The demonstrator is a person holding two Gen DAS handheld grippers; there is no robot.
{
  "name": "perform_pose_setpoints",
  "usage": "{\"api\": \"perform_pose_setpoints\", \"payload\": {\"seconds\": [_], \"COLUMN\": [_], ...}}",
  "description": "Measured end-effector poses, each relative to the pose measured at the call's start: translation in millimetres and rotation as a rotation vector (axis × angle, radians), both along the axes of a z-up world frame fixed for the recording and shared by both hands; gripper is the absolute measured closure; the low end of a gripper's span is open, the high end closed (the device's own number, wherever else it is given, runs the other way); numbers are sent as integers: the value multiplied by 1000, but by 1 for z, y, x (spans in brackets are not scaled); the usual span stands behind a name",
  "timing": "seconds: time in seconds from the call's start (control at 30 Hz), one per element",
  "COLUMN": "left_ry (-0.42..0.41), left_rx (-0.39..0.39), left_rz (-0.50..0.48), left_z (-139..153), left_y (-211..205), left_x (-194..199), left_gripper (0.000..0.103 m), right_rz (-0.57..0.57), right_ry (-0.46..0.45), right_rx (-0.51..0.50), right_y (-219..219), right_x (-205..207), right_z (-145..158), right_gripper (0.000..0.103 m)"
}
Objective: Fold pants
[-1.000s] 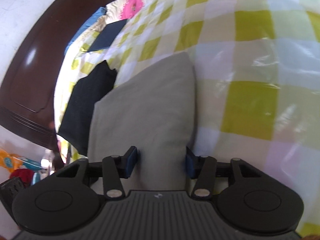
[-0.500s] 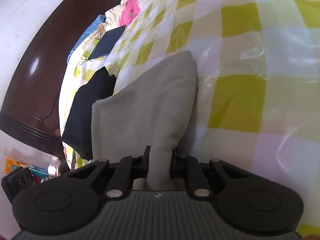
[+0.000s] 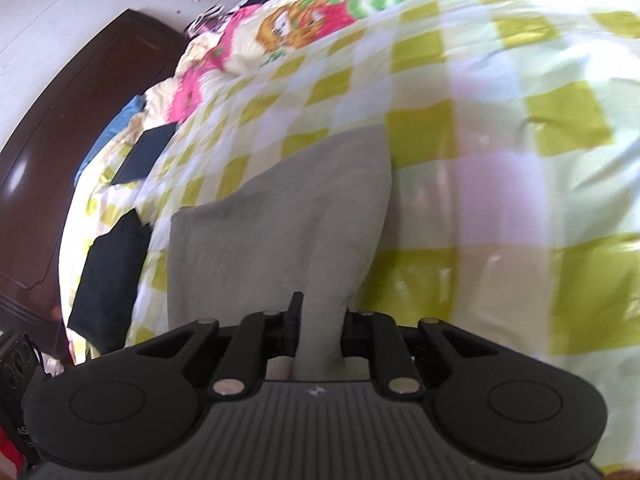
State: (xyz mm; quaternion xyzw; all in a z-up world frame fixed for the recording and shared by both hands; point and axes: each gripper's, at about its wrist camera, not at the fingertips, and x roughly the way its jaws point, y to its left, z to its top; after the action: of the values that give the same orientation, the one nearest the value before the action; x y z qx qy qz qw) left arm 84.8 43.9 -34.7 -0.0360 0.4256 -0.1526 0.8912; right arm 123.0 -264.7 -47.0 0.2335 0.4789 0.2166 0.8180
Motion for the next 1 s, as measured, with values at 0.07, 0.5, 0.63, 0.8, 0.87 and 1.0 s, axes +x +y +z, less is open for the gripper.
{"api": "perform_pose_setpoints", "payload": {"seconds": [0.07, 0.5, 0.63, 0.8, 0.87, 1.0], "left_ry": [-2, -15, -23, -30, -34, -43], "left_rx": [5, 45, 60, 70, 76, 80], "left_rz": [-24, -100, -115, -122, -125, -127], "left_z": [0, -5, -7, -7, -7, -9], "left_y": [-13, -51, -55, -57, -58, -58], "left_x": [7, 53, 63, 79, 84, 93], "left_gripper": [45, 44, 44, 44, 44, 43], "right_rz": [-20, -98, -113, -121, -125, -135], "right_ry": [-3, -26, -30, -48, -52, -58], "right_rx": [-11, -17, -20, -43, -49, -55], "right_y": [-10, -36, -37, -35, -35, -35], "right_x": [4, 28, 37, 46, 49, 57], "right_z": [-1, -8, -10, -8, -8, -10], "right_gripper": [89, 89, 89, 89, 89, 89]}}
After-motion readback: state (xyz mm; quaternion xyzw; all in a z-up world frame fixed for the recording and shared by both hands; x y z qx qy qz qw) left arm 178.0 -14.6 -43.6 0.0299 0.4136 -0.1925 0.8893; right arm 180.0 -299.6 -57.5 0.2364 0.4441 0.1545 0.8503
